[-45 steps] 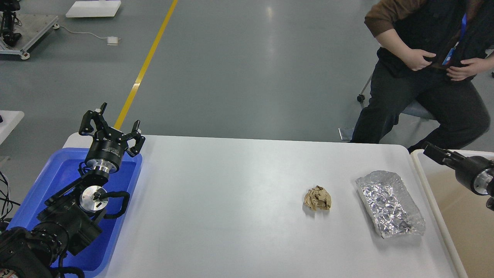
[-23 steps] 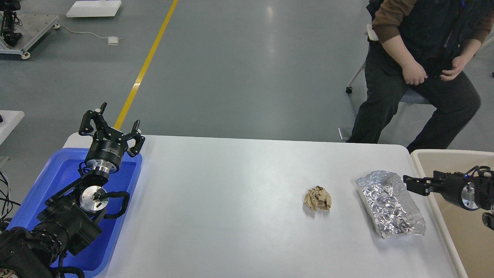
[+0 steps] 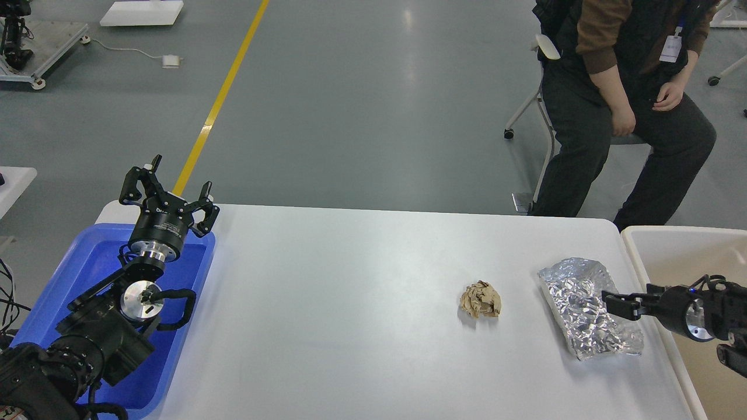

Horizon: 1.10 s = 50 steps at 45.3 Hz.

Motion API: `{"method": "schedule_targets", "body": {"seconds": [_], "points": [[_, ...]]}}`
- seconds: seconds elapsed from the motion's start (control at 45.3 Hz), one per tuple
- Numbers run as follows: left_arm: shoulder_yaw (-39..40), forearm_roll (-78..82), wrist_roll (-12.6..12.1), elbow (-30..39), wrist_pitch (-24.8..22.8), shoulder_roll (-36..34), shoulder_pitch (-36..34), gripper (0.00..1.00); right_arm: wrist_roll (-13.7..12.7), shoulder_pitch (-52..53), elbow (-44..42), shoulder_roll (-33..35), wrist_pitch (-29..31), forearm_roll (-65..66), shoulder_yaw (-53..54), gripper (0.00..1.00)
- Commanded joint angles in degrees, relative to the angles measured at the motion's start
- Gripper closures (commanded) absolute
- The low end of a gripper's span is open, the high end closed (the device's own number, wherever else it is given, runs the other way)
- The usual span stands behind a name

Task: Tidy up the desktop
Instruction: 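Reach the right gripper toward the foil wrapper and close on it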

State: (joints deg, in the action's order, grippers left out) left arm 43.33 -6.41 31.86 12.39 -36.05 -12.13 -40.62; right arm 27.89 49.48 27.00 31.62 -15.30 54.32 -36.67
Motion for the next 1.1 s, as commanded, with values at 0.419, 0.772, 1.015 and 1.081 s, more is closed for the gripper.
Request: {"method": "schedule_targets", "body": {"seconds": [0.419, 0.772, 1.015, 1.081], "points": [[0.00, 0.00, -0.04, 0.00, 0.02, 0.00, 0.01, 0.00, -0.03, -2.64, -0.28, -2.70, -0.26, -5.36, 0.28, 0.07], [0.00, 0.00, -0.04, 0.00, 0.02, 0.00, -0.08, 0.00, 0.06, -3.52, -1.51, -3.23, -0.52, -5.36, 0.28, 0.09], [0.00, 0.00, -0.04, 0.00, 0.02, 0.00, 0.01, 0.00, 0.32, -3.60, -1.51, -3.31, -0.52, -5.28, 0.11, 0.13], [0.00, 0.00, 0.05, 0.00, 0.02, 0.00, 0.01, 0.00, 0.32, -3.60, -1.51, -3.58, -0.61, -5.28, 0.11, 0.14]]}}
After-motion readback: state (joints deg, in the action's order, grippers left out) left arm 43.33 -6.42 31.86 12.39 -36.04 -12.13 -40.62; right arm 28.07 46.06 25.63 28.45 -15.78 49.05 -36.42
